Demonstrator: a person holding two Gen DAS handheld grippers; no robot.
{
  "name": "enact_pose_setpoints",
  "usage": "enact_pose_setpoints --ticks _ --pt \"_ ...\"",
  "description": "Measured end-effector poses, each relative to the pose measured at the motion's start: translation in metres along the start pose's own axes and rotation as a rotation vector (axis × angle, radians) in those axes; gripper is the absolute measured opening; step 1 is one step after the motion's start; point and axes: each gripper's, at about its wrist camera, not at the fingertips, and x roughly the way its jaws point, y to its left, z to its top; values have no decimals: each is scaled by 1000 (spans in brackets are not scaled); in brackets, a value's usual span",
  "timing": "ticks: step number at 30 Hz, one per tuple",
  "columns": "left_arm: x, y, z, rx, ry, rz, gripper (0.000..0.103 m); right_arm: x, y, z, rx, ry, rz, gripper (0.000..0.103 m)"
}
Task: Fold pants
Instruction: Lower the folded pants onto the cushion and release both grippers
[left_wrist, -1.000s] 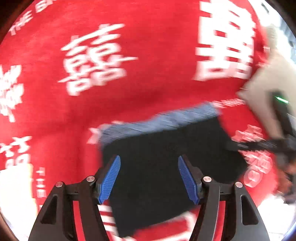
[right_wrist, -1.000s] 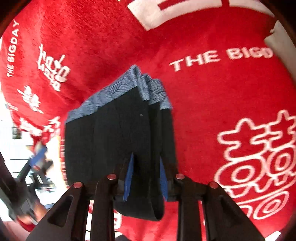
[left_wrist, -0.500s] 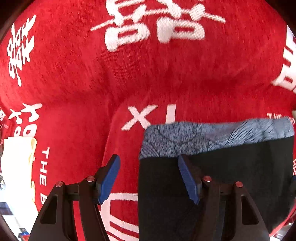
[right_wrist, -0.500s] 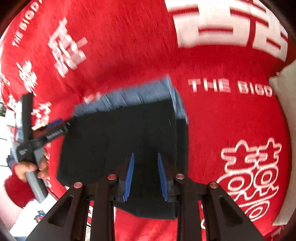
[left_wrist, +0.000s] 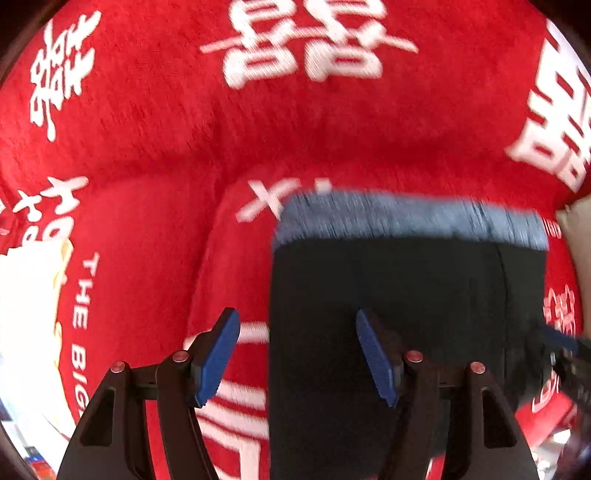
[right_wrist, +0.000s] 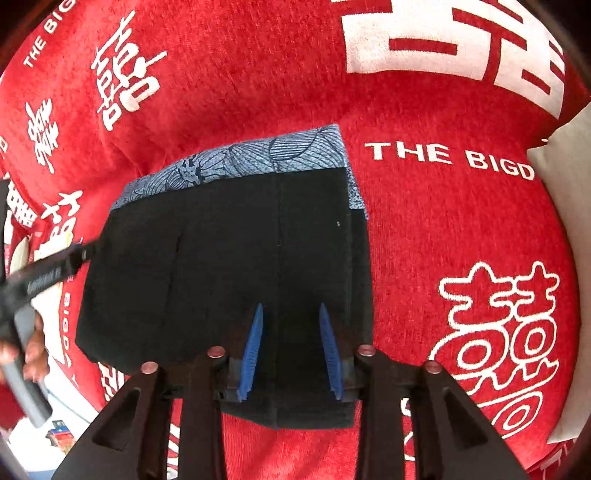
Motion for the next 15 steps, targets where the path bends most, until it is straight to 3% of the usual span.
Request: enact_pose_setpoints --ticks 3,12,15 --pt "7 -2 -19 -8 7 17 81 1 12 -4 -36 -22 -56 44" --pt "12 1 -23 -70 8 -7 81 3 20 -5 -48 -31 -95 44" --pt "13 2 -24 -80 8 6 87 3 21 -4 -45 -30 -101 45"
